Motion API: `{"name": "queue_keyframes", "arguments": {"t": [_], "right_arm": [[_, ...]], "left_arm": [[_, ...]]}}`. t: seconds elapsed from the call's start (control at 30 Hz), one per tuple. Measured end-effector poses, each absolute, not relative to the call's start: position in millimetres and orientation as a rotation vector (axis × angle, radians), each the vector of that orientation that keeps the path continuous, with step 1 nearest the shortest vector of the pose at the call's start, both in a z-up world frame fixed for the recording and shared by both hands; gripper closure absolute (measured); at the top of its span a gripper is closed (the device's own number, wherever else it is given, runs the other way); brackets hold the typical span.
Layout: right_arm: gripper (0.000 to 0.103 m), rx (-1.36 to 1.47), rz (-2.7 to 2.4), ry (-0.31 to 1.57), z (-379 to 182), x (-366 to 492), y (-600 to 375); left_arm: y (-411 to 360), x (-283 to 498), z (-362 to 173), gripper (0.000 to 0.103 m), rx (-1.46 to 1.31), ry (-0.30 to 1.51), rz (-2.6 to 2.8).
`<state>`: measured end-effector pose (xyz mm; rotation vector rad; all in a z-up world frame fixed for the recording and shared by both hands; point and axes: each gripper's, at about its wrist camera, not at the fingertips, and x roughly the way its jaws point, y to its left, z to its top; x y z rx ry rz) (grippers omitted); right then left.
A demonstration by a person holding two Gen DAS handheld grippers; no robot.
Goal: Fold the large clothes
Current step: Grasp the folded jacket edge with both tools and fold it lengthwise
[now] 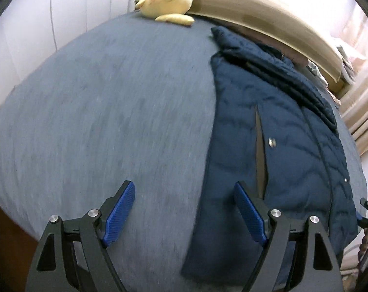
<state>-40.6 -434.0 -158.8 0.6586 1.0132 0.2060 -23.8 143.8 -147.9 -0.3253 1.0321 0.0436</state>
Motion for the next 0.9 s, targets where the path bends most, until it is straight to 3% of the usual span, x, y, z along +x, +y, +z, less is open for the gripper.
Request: {"name": "queue_keyframes", "arguments": {"t": [0.37,0.53,0.63,0.7,0.9], "right_arm": [[0.017,0.709,0.380,1.031,-174,-66,-382],[0.032,0.705,0.352,1.050,-178,-68,-384],[0.047,0.690,0.333,1.064,-179,-71,-390],[0.061,0.671,0.309,1.079,-181,-72,-393],[0.061,0.721,0.303,1.072,-183,-77,-405]], "left_arm": [[120,-46,-144,0.020,-0.308,1.046,0.050],[117,-43,-146,0.020,-0.295,1.056,0.063],[116,-41,-146,0.020,-0.288,1.058,0.066],[115,-40,-146,0.020,-0.284,1.060,0.067],[119,-46,-143,0.020,-0.303,1.061,0.053]]}}
